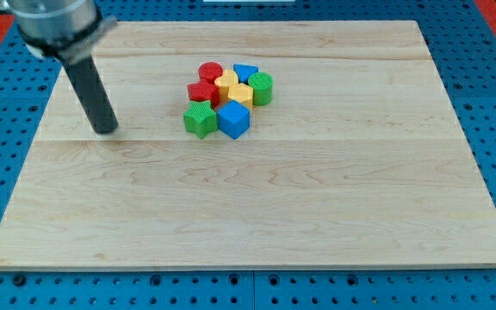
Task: Push yellow heart closer to green star
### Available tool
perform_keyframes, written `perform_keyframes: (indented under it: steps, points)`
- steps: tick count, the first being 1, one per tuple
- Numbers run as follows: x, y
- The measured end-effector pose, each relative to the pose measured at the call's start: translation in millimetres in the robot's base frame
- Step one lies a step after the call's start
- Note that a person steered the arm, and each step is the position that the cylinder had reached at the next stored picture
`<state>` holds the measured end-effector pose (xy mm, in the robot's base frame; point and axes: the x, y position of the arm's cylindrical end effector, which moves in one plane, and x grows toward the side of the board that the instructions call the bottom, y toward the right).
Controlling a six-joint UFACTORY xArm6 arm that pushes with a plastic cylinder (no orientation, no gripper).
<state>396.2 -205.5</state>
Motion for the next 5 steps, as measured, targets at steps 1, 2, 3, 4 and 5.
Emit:
perform_keyframes:
  steps: [1, 2, 3, 4, 5]
  points:
    - [-94.4, 0.0]
    - [-154.5, 12.9]
    - [-154.6, 91.7]
    - [-154.4, 153.2]
    - [-135.0, 163.7]
